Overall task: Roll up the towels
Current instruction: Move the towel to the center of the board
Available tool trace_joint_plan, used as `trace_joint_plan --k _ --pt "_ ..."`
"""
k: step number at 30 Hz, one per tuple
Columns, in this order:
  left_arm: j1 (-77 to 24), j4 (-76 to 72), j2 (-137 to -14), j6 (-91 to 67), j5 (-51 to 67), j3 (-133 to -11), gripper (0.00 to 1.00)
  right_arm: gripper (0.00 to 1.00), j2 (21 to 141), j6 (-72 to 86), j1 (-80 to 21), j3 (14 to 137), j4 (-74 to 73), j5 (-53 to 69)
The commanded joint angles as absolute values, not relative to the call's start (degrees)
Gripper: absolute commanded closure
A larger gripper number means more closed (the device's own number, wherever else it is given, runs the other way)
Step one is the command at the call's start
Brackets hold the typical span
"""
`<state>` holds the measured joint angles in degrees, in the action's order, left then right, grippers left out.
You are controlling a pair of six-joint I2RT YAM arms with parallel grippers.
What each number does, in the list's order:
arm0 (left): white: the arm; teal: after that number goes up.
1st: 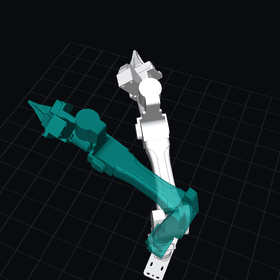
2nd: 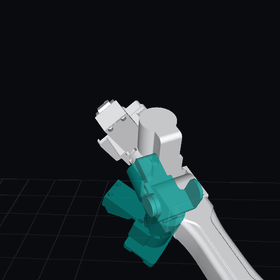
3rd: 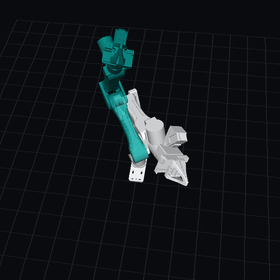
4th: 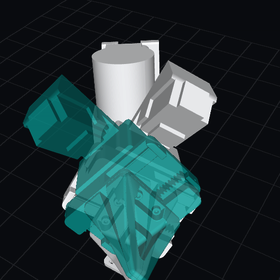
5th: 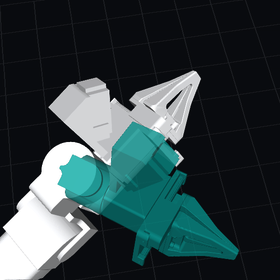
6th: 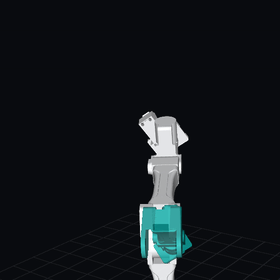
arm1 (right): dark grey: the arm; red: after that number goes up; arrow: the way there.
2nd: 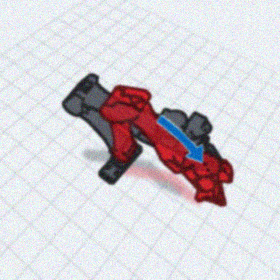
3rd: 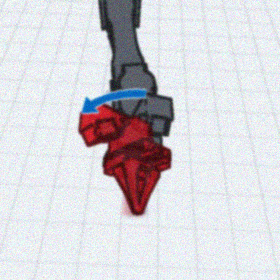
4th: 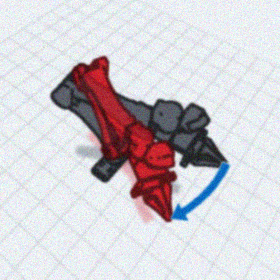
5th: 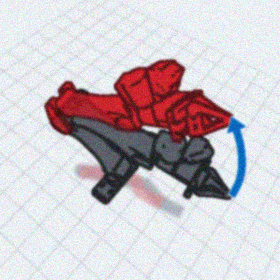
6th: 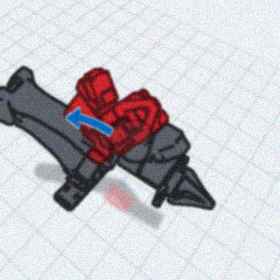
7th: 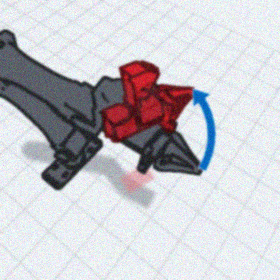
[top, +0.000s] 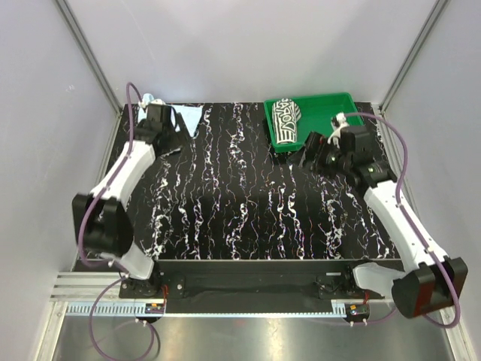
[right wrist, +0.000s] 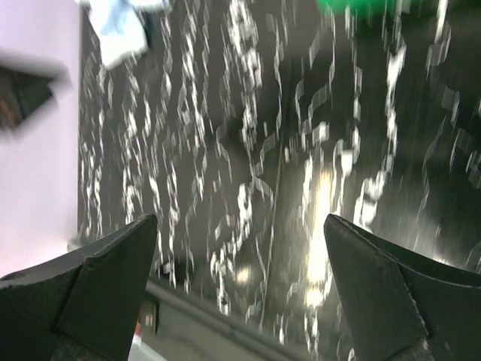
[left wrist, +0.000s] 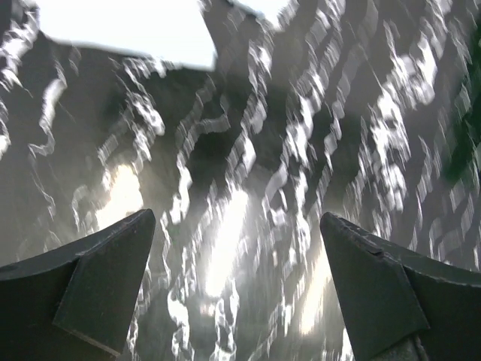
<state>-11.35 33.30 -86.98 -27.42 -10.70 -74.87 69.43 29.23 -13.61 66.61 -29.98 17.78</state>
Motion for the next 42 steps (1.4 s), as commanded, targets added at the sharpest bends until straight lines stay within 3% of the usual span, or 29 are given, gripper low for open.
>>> trace_joint_plan --k 1,5,13,17,24,28,31,32,34,38,42 --pt "-8.1 32.7 -95.3 -29.2 -15.5 -82.7 0.01 0.01 62.2 33.2 -14.8 60.0 -30.7 19.1" --pt "-6.7 32.7 -104.9 -28.7 -13.9 -90.5 0.08 0.02 53.4 34.0 -14.9 56.6 -34.9 19.7" --pt "-4.6 38.2 -123.8 -29.2 -12.0 -105.4 0.11 0.02 48.2 32.0 -15.0 56.8 -41.2 18.8" --pt "-3.3 36.9 -126.4 -30.1 -10.6 -104.4 0.14 0.02 47.5 31.9 -15.0 55.9 -41.7 19.1" --pt "-1.8 35.7 -129.9 -29.8 -7.5 -104.5 0.28 0.03 48.6 31.2 -15.0 54.7 -41.5 19.1" --pt "-1.3 35.4 -132.1 -29.8 -6.2 -106.6 0.38 0.04 48.8 30.9 -15.0 54.7 -41.8 18.8" --pt "-1.0 37.1 -134.3 -29.7 -5.5 -110.6 0.53 0.04 48.6 30.8 -15.0 54.5 -42.3 18.3" --pt "-0.7 37.8 -135.2 -29.5 -4.9 -111.4 0.63 0.04 48.6 30.8 -15.0 54.3 -42.4 18.3" --pt "-0.5 38.6 -135.9 -29.6 -4.0 -113.4 0.69 0.04 48.2 31.2 -15.0 54.1 -42.4 18.2" --pt "-0.3 38.9 -136.8 -29.0 -2.8 -114.6 1.00 0.05 47.8 31.8 -15.0 53.7 -42.5 18.3" --pt "-0.6 38.8 -133.7 -27.6 -1.1 -112.0 1.00 0.05 47.7 31.8 -15.0 53.8 -42.5 18.0"
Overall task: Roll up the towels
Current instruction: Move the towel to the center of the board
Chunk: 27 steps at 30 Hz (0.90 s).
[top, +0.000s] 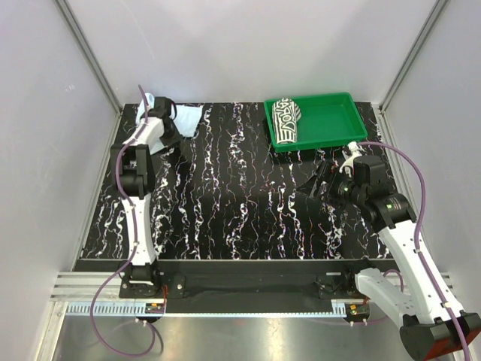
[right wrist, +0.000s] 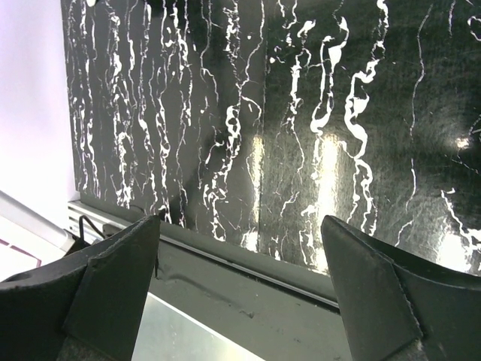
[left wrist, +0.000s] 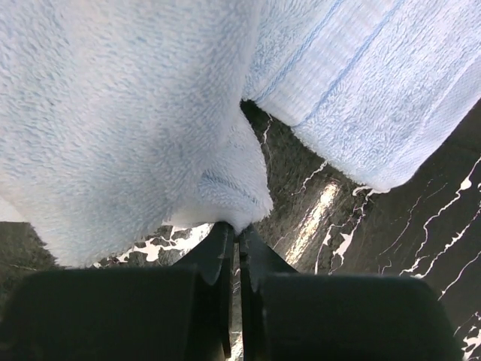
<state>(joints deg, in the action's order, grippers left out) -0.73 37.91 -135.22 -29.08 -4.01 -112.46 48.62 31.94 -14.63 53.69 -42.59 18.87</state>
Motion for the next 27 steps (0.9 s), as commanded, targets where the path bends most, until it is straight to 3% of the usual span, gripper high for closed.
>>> trace_joint_plan --k 1,3,7,8,10,19,21,23,24,26,27 --pt "-1.0 37.7 -130.3 -26.8 -0.4 -108.8 1.00 0.05 48.1 31.8 -15.0 54.1 -42.8 17.3" --pt "-2.5 36.5 -126.2 -26.0 -0.4 -104.9 1.00 0.05 48.7 31.5 -15.0 55.0 -43.2 16.6" --pt "-8.3 31.9 -108.6 -24.2 3.5 -87.1 1.00 0.06 51.4 31.4 -15.0 56.4 -43.4 14.7" --pt "-10.1 31.2 -99.5 -24.3 2.9 -82.8 1.00 0.07 51.7 31.6 -15.0 56.6 -43.3 14.6" --pt "-19.7 29.2 -86.6 -26.2 1.9 -65.0 1.00 0.07 52.0 32.0 -15.0 56.4 -42.5 14.3" --pt "-48.8 36.4 -50.4 -43.7 2.9 -37.7 1.00 0.08 52.1 33.2 -15.4 56.1 -42.8 12.3" --pt "-54.4 38.8 -44.6 -48.6 1.9 -35.1 0.58 0.08 52.0 33.5 -15.4 55.5 -42.5 12.4" --pt "-56.2 42.3 -37.7 -50.5 0.2 -32.9 0.35 0.07 52.3 33.6 -15.6 55.3 -42.5 12.1" --pt "-56.2 42.8 -36.1 -50.5 0.2 -32.7 0.17 0.07 52.5 33.9 -15.6 55.1 -42.1 12.4" --pt "-56.2 44.3 -33.9 -50.5 -3.6 -34.2 0.03 0.07 52.9 34.4 -16.1 54.8 -41.5 13.3" --pt "-56.2 44.6 -34.2 -49.2 -4.4 -35.5 0.01 0.08 53.4 34.4 -16.6 54.8 -41.1 14.1"
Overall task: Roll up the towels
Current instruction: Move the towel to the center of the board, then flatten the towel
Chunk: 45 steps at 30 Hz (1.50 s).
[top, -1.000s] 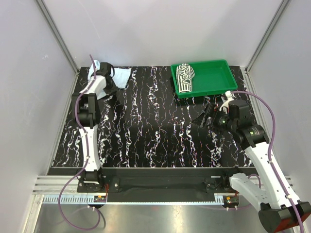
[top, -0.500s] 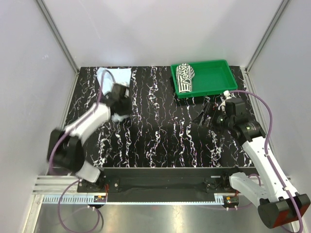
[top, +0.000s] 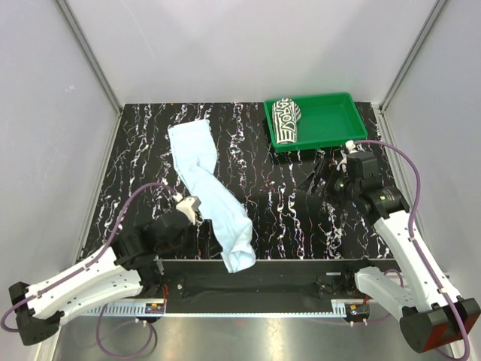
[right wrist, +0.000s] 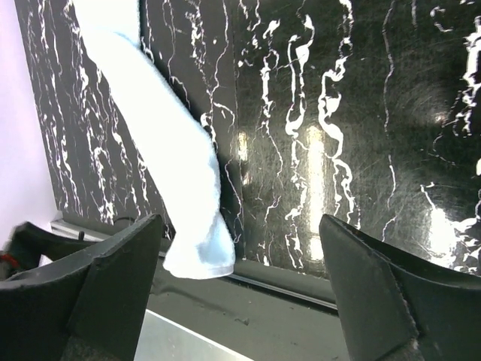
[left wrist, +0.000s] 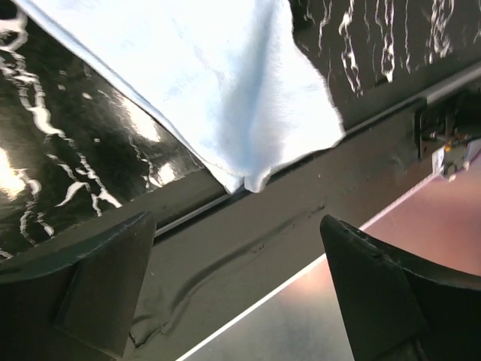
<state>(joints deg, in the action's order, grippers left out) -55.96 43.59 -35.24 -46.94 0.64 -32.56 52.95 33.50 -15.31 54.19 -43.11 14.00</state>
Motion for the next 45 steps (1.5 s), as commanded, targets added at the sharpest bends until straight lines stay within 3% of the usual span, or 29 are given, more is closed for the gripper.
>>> trace_joint_plan --k 1,5,9,12,16,22,33,38,45 --pt "-56.2 45.0 -35.9 -48.7 -5.7 -37.0 0.01 0.09 53.7 34.4 -17.7 54.7 -40.9 14.1" --pt "-56.1 50.1 -44.2 -43.6 -10.2 -48.6 0.01 0.13 54.7 37.8 -29.8 54.7 -41.4 6.5" --pt "-52.6 55.2 -48.9 -34.8 -15.9 -58.2 0.01 0.21 60.2 46.8 -51.3 53.6 -38.4 -5.2" --pt "-42.1 52.1 -47.9 -28.8 -9.4 -56.7 0.01 0.20 68.5 52.2 -64.6 55.8 -37.9 -11.8" --pt "-31.3 49.7 -45.8 -23.9 -1.9 -52.8 0.01 0.18 77.0 57.3 -72.8 60.2 -38.0 -15.6" --pt "-28.0 47.9 -46.3 -22.3 -1.5 -52.6 0.01 0.18 85.3 59.9 -77.3 63.6 -32.6 -14.3" --pt "-19.4 43.5 -46.6 -19.1 3.6 -51.1 0.01 0.19 100.5 62.9 -81.9 75.8 -43.9 -16.8" --pt "-19.2 41.8 -46.1 -19.0 4.2 -49.7 0.01 0.19 102.8 64.2 -82.4 74.1 -42.8 -16.0" --pt "-19.0 41.2 -46.1 -18.7 4.9 -49.5 0.01 0.27 107.6 65.1 -82.4 75.1 -42.5 -16.0"
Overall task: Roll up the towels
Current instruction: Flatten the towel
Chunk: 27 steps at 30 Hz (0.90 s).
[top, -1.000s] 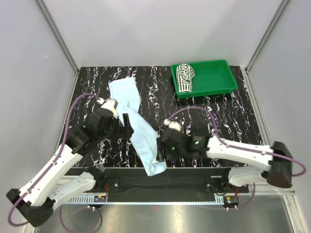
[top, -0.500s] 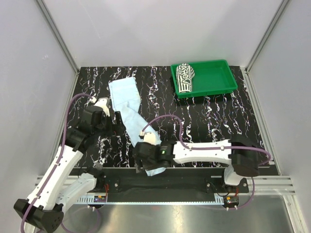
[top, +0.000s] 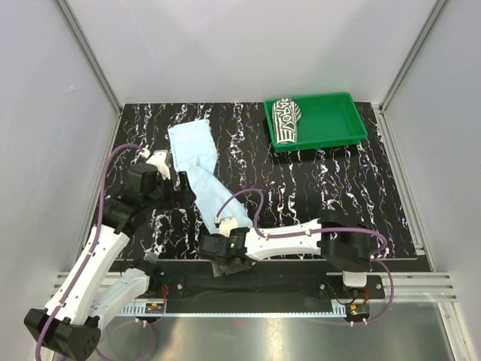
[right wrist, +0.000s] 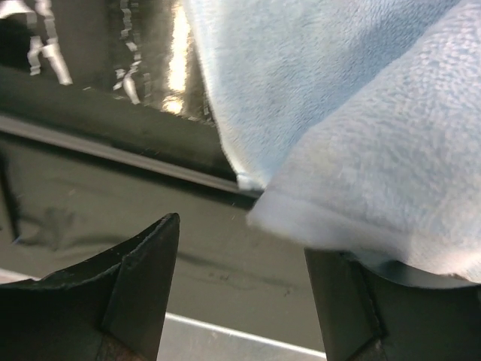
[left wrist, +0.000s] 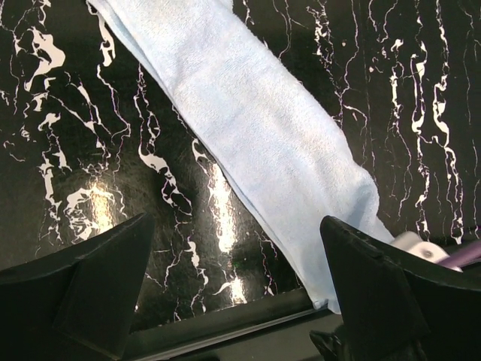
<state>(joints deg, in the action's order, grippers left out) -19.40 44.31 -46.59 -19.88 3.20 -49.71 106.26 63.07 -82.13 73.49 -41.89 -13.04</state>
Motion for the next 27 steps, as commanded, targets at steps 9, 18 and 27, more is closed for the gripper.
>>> trace_joint_plan --k 9,18,27 --pt "-19.0 40.3 -45.9 -19.3 6.1 -48.3 0.01 0.60 108.2 66.7 -81.4 73.8 -43.2 -20.0" --pt "-19.0 39.7 -45.8 -20.0 6.7 -47.5 0.01 1.00 104.7 67.1 -81.2 70.4 -42.4 -21.0" --pt "-19.0 39.9 -45.8 -20.0 6.9 -47.8 0.01 1.00 94.0 68.5 -81.3 66.9 -44.6 -25.7"
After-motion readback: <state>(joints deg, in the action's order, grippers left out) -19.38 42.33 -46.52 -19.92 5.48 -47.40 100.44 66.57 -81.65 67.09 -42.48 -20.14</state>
